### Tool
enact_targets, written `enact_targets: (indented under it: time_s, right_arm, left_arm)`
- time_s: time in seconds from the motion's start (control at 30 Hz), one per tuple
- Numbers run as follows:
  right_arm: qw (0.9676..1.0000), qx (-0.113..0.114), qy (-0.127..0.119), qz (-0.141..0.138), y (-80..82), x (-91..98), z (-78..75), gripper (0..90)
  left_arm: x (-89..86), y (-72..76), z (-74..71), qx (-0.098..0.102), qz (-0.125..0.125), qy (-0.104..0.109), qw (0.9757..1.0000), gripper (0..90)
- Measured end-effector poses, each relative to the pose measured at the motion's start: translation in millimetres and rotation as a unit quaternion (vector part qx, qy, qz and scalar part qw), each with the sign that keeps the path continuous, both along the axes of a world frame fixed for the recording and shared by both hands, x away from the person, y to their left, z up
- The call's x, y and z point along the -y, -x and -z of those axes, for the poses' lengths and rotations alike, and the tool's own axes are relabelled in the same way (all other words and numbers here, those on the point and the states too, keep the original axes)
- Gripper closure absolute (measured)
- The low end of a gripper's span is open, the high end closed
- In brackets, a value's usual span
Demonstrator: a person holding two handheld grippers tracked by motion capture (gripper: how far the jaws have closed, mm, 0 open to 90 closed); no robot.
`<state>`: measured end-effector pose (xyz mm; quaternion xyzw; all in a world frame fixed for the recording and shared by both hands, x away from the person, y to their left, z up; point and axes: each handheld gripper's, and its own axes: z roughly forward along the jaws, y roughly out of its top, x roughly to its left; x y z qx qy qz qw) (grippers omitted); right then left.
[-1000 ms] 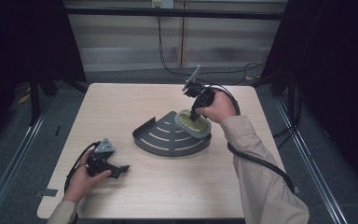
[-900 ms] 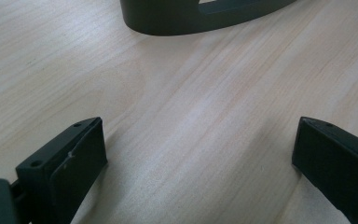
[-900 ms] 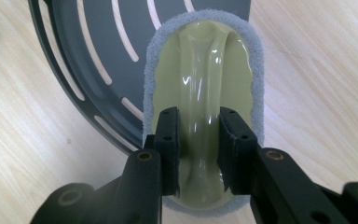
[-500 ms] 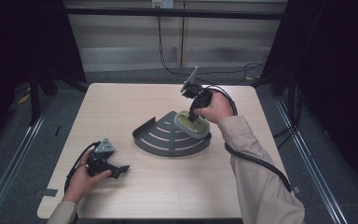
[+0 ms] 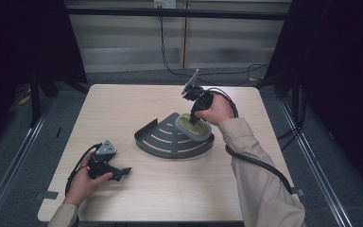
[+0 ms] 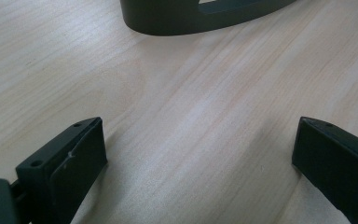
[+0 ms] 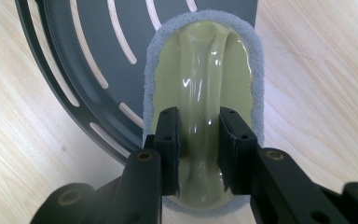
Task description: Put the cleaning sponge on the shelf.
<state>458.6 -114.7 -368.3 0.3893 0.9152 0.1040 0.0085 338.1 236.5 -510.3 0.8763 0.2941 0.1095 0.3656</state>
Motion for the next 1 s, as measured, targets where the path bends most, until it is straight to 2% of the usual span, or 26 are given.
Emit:
enact_targets:
  time_s: [0.5,0.67,0.73,1.0]
  right_arm:
    - [1.0,-0.009,-0.001,0.0,-1.1,-3.2,14.6,71.1]
    - [0.9999,-0.007,-0.005,-0.008,-2.2,-0.7,21.0,71.0]
    - [0.9999,-0.014,-0.005,0.0,-1.9,-1.2,22.3,71.0]
    - [0.9999,-0.013,-0.002,-0.009,-2.1,-0.9,29.3,71.0]
  left_arm:
    - [0.0,0.0,0.0,0.0,0.0,0.0,1.0,2.3]
    - [0.0,0.0,0.0,0.0,0.0,0.0,1.0,2.3]
    - [0.0,0.0,0.0,0.0,0.0,0.0,1.0,2.3]
    - [0.0,0.0,0.0,0.0,0.0,0.0,1.0,2.3]
